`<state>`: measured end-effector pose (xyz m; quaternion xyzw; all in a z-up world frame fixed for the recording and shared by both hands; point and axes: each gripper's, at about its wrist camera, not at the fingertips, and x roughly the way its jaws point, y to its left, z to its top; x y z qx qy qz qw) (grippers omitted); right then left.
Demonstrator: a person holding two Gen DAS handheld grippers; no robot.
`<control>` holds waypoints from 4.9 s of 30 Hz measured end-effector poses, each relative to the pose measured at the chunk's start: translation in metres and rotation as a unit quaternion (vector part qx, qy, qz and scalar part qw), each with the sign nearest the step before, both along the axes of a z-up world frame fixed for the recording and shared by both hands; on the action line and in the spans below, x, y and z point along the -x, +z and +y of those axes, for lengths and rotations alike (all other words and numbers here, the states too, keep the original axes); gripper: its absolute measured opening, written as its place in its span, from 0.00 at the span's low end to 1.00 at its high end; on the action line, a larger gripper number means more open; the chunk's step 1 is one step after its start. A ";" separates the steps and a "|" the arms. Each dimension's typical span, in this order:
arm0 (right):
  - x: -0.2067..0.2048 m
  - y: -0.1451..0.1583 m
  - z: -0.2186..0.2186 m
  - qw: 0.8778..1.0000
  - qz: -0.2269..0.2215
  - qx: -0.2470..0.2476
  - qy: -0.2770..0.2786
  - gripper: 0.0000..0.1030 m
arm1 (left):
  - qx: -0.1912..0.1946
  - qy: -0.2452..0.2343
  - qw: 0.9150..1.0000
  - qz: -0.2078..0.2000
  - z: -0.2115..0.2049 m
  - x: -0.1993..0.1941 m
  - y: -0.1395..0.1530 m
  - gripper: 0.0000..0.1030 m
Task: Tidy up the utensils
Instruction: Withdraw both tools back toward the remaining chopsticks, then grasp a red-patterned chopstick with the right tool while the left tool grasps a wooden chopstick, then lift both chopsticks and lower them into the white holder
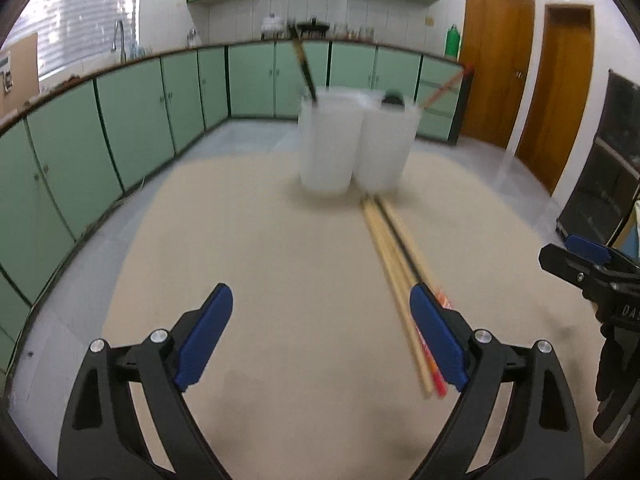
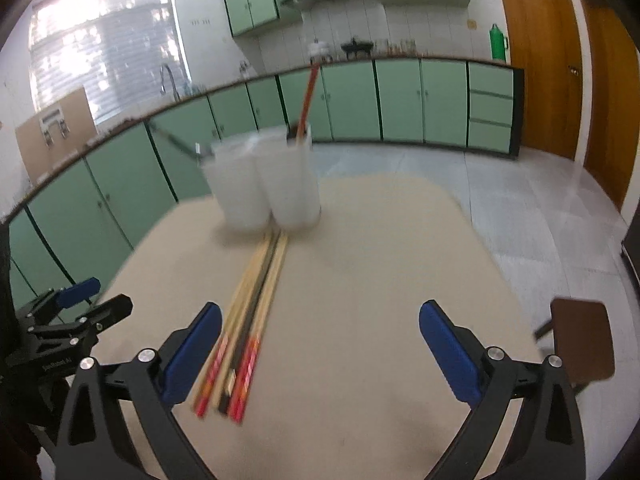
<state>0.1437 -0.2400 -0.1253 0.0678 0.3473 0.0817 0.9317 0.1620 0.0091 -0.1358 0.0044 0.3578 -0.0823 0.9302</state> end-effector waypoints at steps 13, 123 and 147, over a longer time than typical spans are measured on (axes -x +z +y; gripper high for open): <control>0.022 -0.041 0.039 0.995 0.069 0.047 0.047 0.70 | -0.014 0.011 0.998 0.062 0.015 0.017 -0.042 0.85; 0.024 0.053 0.005 0.998 -0.045 0.016 0.046 0.06 | 0.003 -0.050 0.996 -0.072 -0.031 0.038 0.076 0.06; -0.041 0.158 0.002 0.986 -0.118 0.032 0.113 0.06 | 0.033 -0.073 0.987 -0.141 -0.026 -0.022 0.149 0.05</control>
